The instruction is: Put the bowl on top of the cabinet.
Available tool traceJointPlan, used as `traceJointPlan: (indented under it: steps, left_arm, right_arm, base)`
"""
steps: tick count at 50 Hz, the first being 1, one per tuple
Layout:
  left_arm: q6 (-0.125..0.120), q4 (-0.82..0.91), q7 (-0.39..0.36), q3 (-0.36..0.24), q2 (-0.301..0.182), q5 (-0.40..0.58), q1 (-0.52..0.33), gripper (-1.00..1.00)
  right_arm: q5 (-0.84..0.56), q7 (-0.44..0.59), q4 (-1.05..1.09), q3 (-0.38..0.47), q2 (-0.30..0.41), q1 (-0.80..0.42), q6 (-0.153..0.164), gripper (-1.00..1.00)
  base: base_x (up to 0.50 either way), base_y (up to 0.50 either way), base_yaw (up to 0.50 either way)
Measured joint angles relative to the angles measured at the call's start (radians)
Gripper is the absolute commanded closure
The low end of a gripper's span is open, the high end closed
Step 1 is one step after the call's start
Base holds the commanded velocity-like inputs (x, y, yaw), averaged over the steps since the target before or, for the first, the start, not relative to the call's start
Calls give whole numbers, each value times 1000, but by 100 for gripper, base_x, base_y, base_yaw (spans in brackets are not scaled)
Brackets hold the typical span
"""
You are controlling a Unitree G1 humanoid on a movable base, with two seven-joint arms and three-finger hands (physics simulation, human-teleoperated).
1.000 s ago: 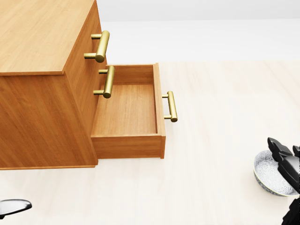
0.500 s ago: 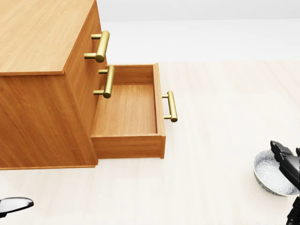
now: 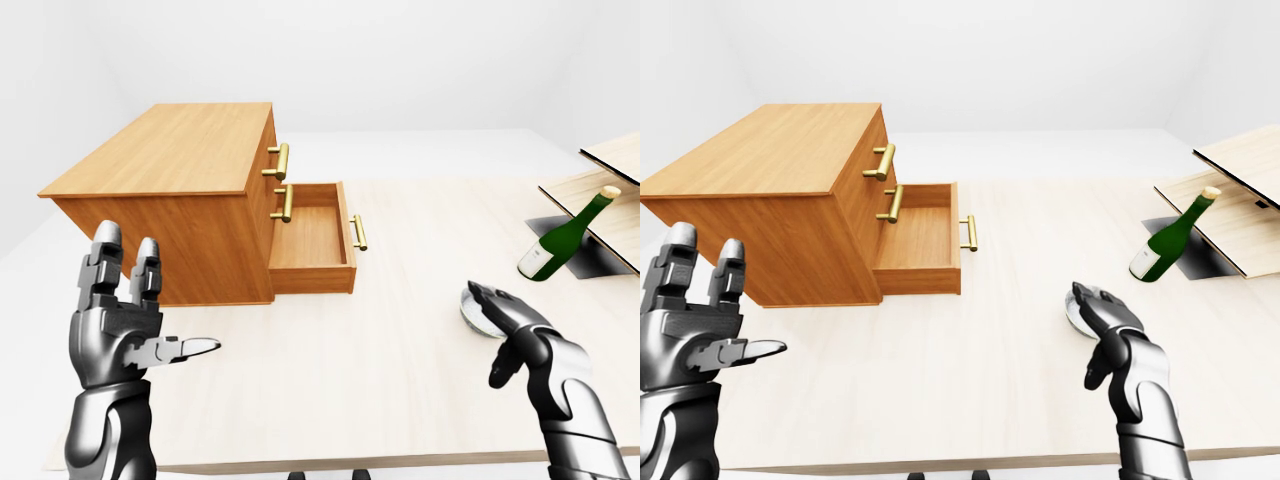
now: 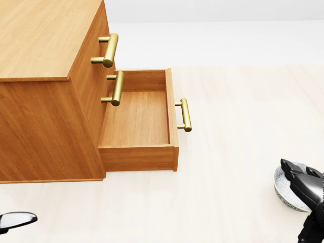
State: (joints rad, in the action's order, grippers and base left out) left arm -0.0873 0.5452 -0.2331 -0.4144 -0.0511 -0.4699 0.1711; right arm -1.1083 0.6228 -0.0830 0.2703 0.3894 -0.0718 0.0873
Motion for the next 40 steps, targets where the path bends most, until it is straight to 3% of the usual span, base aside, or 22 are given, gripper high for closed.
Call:
traceJointPlan:
  steps: [24, 40]
  left_arm:
    - [0, -21, 5, 15, -2, 12, -6, -100]
    - [0, -24, 5, 25, 0, 23, -5, -100]
  right_arm:
    - [-46, 75, 49, 7, -23, 72, 0, -100]
    - [-20, 54, 2, 14, -30, 79, 0, -100]
  base:
    - [0, 0, 0]
    - [0, 0, 0]
